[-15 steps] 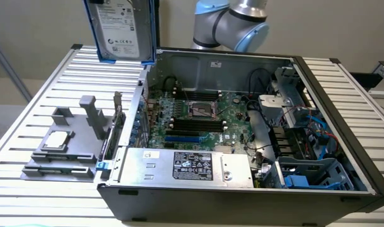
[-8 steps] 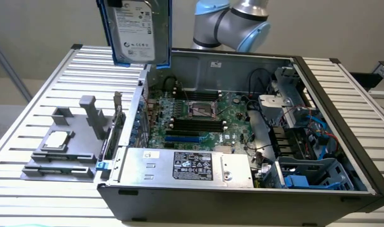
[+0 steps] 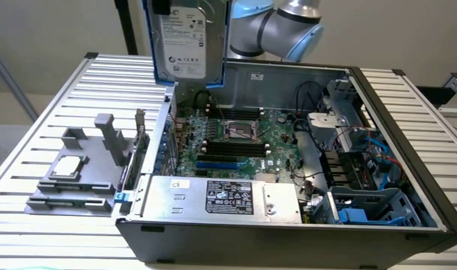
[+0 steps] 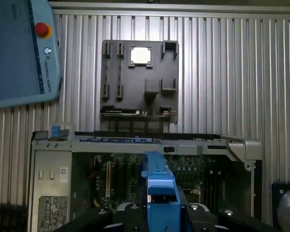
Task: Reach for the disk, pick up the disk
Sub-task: 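Pick up the disk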
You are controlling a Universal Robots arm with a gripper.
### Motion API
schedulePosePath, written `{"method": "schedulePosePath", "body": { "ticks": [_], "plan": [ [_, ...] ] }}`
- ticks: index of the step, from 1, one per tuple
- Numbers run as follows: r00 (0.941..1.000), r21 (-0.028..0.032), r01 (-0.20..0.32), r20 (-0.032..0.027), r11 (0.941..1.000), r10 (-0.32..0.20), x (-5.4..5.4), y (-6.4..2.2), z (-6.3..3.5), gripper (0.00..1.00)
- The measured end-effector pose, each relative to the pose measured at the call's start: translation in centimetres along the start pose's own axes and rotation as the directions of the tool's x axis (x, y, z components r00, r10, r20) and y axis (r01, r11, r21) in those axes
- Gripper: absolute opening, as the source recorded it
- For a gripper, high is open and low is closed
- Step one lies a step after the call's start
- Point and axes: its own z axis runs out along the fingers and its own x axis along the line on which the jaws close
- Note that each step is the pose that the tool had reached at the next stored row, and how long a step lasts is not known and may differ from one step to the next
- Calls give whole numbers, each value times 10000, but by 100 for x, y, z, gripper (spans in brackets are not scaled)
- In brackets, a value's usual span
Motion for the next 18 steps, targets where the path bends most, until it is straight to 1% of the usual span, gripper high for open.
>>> {"method": "schedulePosePath", "body": {
  "ticks": [18],
  "plan": [
    [10000, -3, 0, 1, 10000, 0, 438, -630, -32, 33]
  ]
}}
